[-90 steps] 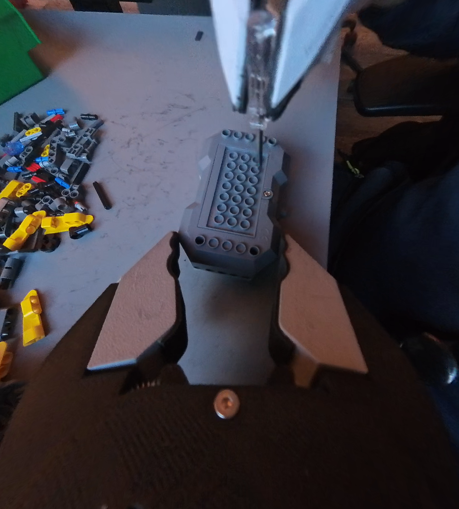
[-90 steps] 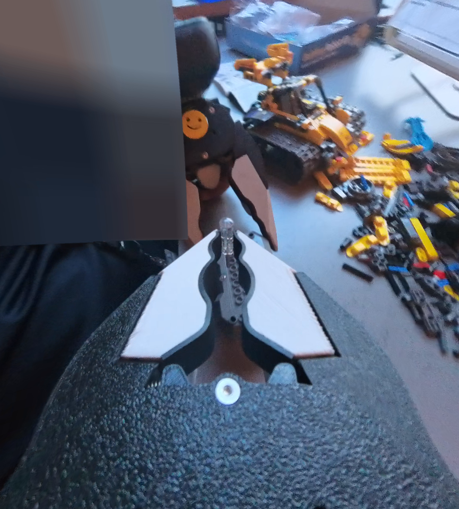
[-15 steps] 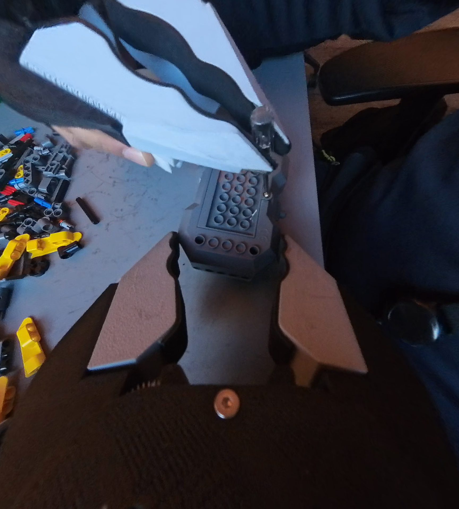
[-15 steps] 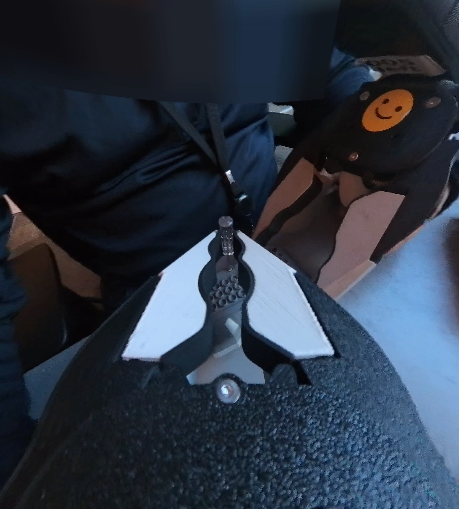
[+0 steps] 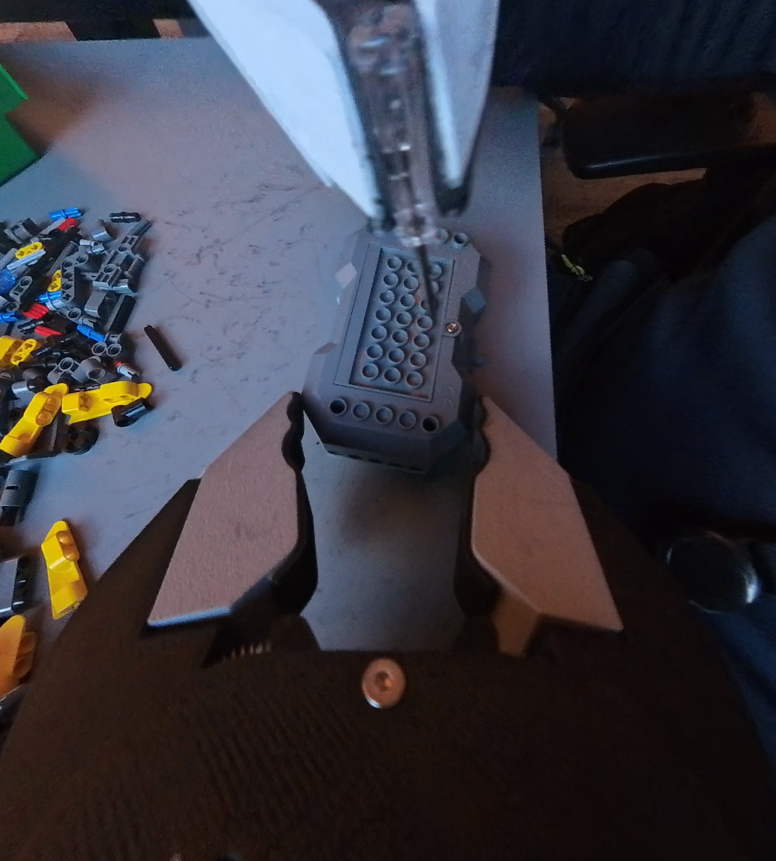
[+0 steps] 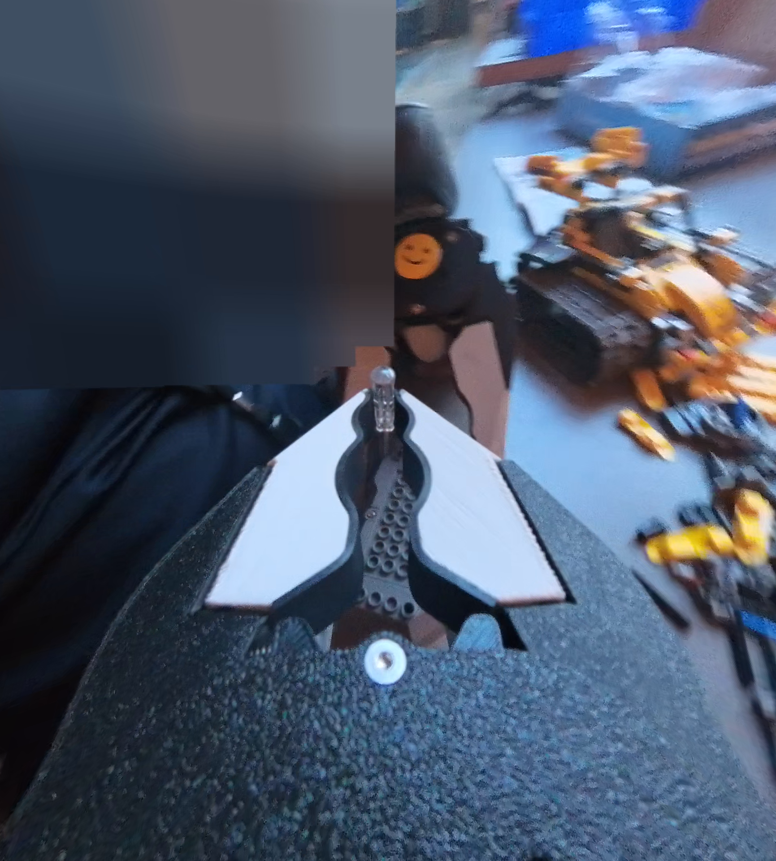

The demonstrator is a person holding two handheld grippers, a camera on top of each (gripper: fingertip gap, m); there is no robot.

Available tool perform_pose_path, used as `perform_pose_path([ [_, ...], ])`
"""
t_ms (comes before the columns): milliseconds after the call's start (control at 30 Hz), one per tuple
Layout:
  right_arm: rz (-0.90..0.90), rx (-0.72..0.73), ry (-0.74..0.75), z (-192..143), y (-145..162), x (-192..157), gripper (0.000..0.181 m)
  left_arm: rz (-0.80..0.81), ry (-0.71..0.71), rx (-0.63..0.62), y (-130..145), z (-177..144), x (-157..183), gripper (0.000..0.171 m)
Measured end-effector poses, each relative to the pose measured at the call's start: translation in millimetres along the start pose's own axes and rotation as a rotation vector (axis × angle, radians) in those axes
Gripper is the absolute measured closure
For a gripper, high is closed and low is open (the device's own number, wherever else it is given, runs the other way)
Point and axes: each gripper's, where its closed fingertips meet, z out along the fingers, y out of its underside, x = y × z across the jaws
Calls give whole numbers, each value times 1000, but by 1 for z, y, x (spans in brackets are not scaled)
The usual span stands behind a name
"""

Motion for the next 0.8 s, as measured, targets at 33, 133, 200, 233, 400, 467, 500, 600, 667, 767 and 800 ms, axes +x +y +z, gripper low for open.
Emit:
perform_pose_path([
  [33,36,-5,87,-4,5,5,174,0,-2,0,0,0,0,103],
  [133,80,-6,263,-15,15,4,174,-9,-9,-1,0,0,-1,103],
  [200,104,12,316,-19,17,-3,174,-13,-11,-1,0,0,-1,103],
  [233,111,21,345,-20,18,-5,174,-15,-13,-1,0,0,-1,103],
  [400,130,10,415,-11,33,-9,174,-19,-17,0,-1,1,-1,103],
  [467,113,16,449,-9,36,-6,174,-20,-18,0,-1,1,-1,103],
  [500,112,24,450,-9,35,-6,174,-19,-19,-1,-1,1,-1,103],
  [600,117,29,457,-11,35,-5,174,-24,-15,-1,0,1,-1,103],
  [667,110,30,471,-12,34,-3,174,-27,-11,-1,0,0,-1,103],
  [767,103,35,471,-10,34,-3,174,-30,-9,-1,0,0,-1,103],
  [800,102,34,470,-10,34,-3,174,-30,-9,-1,0,0,-1,103],
])
